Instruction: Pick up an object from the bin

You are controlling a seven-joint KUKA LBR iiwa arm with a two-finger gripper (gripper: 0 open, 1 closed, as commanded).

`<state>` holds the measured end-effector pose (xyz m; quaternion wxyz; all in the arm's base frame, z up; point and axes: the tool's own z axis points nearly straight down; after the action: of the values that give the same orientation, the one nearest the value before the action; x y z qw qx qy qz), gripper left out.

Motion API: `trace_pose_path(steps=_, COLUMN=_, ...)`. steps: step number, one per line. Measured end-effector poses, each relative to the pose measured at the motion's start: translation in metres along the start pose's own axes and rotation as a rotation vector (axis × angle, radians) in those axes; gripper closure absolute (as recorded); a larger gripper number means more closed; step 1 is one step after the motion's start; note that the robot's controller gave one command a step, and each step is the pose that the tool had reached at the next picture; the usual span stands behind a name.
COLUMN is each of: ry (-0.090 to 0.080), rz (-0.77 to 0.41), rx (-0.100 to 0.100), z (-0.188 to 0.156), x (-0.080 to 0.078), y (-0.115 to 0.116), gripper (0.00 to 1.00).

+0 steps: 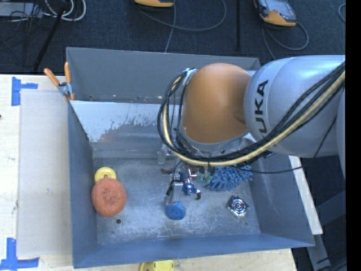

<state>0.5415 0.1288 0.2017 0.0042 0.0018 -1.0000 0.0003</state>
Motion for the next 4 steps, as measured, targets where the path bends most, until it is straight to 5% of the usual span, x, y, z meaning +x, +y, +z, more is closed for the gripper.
trace_pose_path(steps=1, ry=-0.007, rz=0.005, rx=-0.001, z=-0.005, x=-0.001, y=-0.001, gripper=0.00)
trace_pose_path(steps=2, ry=-0.011, rz=0.102, rx=-0.002, z=0.055, x=-0.027, y=-0.037, gripper=0.00)
trace_pose_path(steps=3, ry=-0.012, rz=-0.066, rx=-0.003, z=0.119, x=-0.034, y=-0.081, gripper=0.00)
trace_pose_path(steps=4, ry=-0.009, rz=0.199, rx=-0.002, z=0.131, x=-0.042, y=-0.101, gripper=0.00)
